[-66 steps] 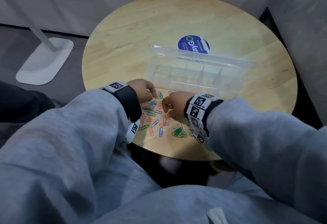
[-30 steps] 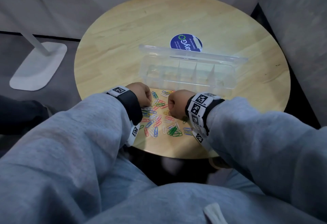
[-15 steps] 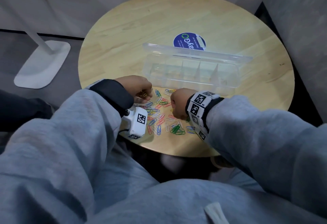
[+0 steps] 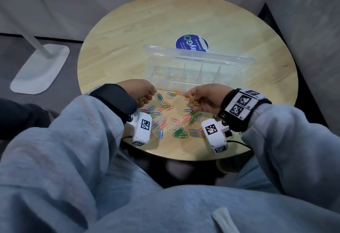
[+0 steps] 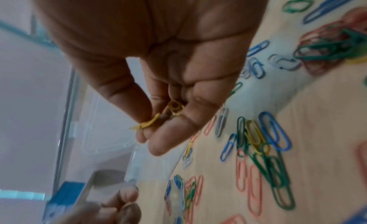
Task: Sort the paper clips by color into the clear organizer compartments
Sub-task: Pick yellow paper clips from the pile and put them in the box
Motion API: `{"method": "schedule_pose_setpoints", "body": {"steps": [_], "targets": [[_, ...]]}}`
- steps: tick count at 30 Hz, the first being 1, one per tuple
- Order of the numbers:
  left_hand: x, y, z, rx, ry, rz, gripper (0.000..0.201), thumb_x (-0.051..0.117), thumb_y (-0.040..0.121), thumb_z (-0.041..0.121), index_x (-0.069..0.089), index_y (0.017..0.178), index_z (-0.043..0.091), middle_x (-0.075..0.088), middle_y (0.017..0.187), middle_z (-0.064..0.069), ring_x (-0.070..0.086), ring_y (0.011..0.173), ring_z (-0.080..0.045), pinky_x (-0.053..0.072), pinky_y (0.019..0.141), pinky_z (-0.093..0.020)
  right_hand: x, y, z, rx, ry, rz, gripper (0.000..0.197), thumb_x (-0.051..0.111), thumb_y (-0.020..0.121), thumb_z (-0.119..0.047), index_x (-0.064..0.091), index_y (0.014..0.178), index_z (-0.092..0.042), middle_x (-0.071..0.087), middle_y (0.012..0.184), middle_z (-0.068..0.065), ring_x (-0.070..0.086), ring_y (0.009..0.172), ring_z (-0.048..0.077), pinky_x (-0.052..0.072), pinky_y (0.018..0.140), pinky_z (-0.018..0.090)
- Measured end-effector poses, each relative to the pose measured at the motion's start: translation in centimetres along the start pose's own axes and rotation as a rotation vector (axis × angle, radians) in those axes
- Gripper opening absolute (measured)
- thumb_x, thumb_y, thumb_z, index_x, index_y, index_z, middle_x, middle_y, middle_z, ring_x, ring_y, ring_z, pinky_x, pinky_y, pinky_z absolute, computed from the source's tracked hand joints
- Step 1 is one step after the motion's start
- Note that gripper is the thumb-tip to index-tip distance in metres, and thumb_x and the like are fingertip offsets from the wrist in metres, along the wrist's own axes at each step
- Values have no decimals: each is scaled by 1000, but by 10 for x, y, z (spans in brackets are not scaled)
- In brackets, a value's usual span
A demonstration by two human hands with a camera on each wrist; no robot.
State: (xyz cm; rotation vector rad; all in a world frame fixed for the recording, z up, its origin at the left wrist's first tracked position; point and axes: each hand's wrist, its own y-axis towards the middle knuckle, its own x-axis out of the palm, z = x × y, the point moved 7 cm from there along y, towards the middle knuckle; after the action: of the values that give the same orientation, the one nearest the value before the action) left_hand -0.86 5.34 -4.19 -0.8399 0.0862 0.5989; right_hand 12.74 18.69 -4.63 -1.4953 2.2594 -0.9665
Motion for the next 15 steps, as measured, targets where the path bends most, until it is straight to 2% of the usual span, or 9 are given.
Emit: {"method": "schedule_pose_setpoints", "body": {"steps": [2,4,7,10,12,13,15], "targets": [[4,-1,8,60,269,-6,15,47,91,10,51,76,13,45,66,-3,34,52,-14,29,43,-17,-4,-1,4,26,144,21,31,30,91,6,54,76,-5,55,58,7,61,41,12,52,45,17],[5,-4,17,153,536,48,8,53,87,11,57,83,16,51,71,3,43,59,-14,32,50,-19,-5,-2,7,36,217,48,26,32,91,2,53,75,-4,56,57,8,61,41,15,52,43,17],[9,-4,23,210,789,131,18,54,82,7,58,79,25,48,67,10,50,72,-18,34,53,-21,-5,-2,8,38,115,85,21,42,92,-6,51,73,-7,49,63,6,54,41,12,45,38,15],[24,1,21,217,887,68,22,59,80,8,63,87,29,46,64,8,46,60,-12,33,50,-20,-6,4,2,-6,-277,161,20,50,92,-10,49,72,-14,41,60,3,40,42,11,31,36,17],[30,4,21,243,932,57,25,63,79,10,66,95,29,51,72,7,47,66,-14,33,53,-21,-3,5,-12,-110,-687,224,10,58,88,-15,57,80,-19,44,62,-2,41,51,13,34,46,21],[31,5,21,258,944,64,26,64,79,10,67,98,28,53,81,5,48,72,-16,34,58,-22,3,4,-18,-154,-881,236,6,60,87,-18,62,90,-23,48,67,-5,47,60,14,37,54,23],[30,8,22,275,953,87,26,62,80,10,67,100,26,52,89,4,48,79,-18,34,61,-22,16,6,-23,-191,-1191,218,31,57,88,-19,59,118,-28,59,91,-2,56,86,18,39,72,22]]}}
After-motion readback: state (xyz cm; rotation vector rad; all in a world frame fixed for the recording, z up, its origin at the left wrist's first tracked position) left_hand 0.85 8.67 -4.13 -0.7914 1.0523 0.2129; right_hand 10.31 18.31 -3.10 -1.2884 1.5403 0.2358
